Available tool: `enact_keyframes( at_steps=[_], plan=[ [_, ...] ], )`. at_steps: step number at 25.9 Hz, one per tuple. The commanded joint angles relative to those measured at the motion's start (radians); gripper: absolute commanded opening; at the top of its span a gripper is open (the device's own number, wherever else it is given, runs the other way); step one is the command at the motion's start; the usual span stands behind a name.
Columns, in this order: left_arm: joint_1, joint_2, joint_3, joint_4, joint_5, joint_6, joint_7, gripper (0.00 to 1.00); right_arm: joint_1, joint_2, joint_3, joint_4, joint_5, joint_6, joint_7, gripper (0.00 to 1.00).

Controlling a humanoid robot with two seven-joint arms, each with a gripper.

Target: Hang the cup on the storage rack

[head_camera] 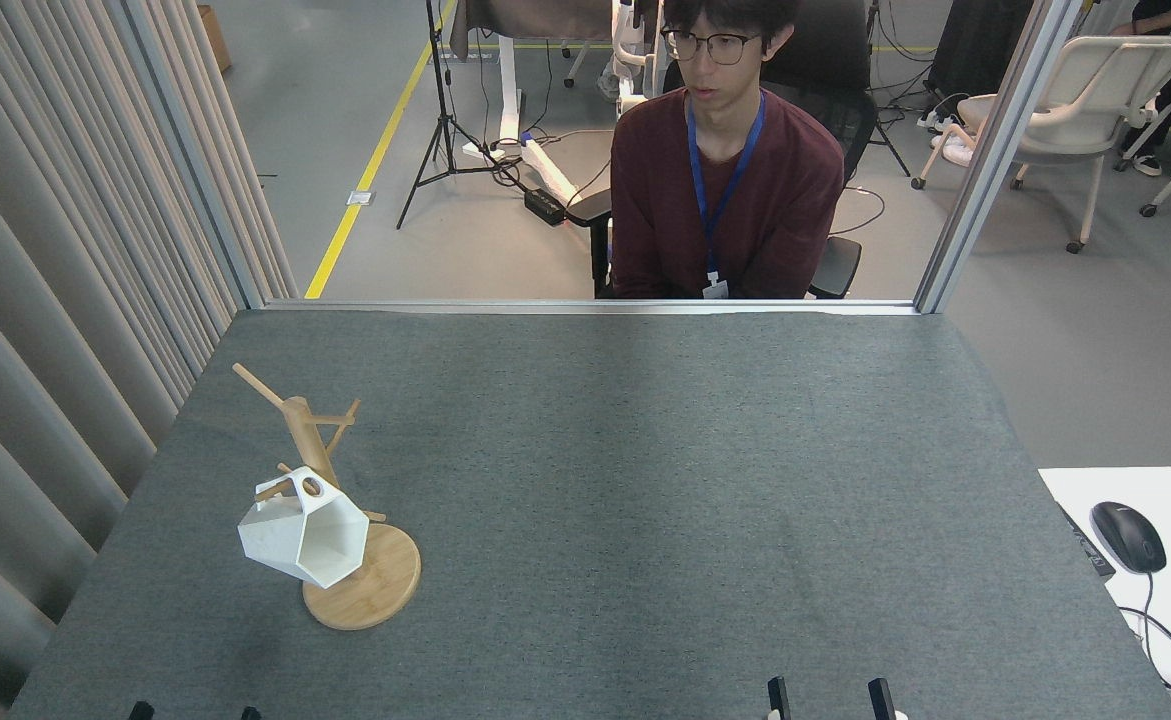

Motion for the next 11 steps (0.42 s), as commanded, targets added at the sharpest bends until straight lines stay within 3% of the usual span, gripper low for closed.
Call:
enact_keyframes(
  at_steps=[1,11],
  plan=[
    [0.005,0.003,0.002,-0.032,0.051,-0.004,-0.026,0.99,0.019,-0.003,0.0,-0.014,0.037,0.002,0.005,0.99],
    [0.006,0.003,0.003,-0.062,0.049,0.002,-0.025,0.99,0.09,-0.006,-0.005,-0.04,0.039,0.005,0.002,0.99]
  ],
)
